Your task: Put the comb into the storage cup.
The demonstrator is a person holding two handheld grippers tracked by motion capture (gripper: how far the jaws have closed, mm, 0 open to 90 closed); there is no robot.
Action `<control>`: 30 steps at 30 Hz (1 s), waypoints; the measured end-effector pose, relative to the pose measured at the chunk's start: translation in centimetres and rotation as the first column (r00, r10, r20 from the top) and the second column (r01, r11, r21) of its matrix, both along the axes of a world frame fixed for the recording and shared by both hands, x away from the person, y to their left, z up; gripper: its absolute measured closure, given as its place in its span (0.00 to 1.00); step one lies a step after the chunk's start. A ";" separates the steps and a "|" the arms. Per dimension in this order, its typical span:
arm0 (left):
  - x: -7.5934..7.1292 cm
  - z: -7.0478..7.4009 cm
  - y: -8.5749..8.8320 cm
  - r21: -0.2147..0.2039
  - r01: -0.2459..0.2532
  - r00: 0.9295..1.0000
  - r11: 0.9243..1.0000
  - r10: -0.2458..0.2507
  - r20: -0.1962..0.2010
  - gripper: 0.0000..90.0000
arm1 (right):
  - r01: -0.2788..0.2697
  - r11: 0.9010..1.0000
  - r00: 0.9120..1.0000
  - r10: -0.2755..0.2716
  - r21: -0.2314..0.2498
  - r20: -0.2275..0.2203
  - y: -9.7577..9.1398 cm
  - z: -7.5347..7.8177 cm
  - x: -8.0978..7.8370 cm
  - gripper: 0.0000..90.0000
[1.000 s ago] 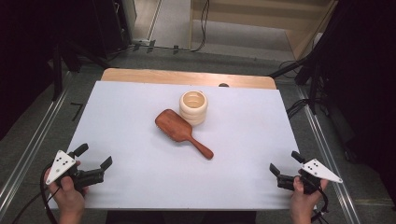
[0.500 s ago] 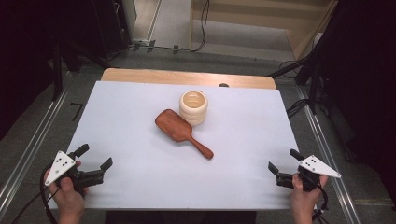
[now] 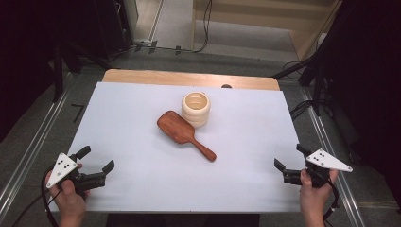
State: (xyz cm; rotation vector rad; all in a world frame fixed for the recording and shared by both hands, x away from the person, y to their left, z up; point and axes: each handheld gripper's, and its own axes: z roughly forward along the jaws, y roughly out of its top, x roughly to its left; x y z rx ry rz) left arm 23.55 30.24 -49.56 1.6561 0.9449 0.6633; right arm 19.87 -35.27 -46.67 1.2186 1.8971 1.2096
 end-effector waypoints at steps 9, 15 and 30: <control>0.0 0.0 0.0 0.000 0.006 1.000 1.000 -0.006 0.002 0.00 | -0.035 0.999 0.999 0.035 -0.025 -0.005 1.0 1.4 1.1 0.00; 0.0 0.0 0.0 0.001 0.007 1.000 1.000 -0.007 0.002 0.00 | -0.059 0.997 0.998 0.059 -0.045 -0.018 2.0 2.0 2.1 0.00; 0.0 0.0 0.0 0.002 0.015 1.000 1.000 -0.015 0.004 0.00 | -0.111 0.991 0.993 0.108 -0.076 -0.050 4.4 3.9 4.7 0.00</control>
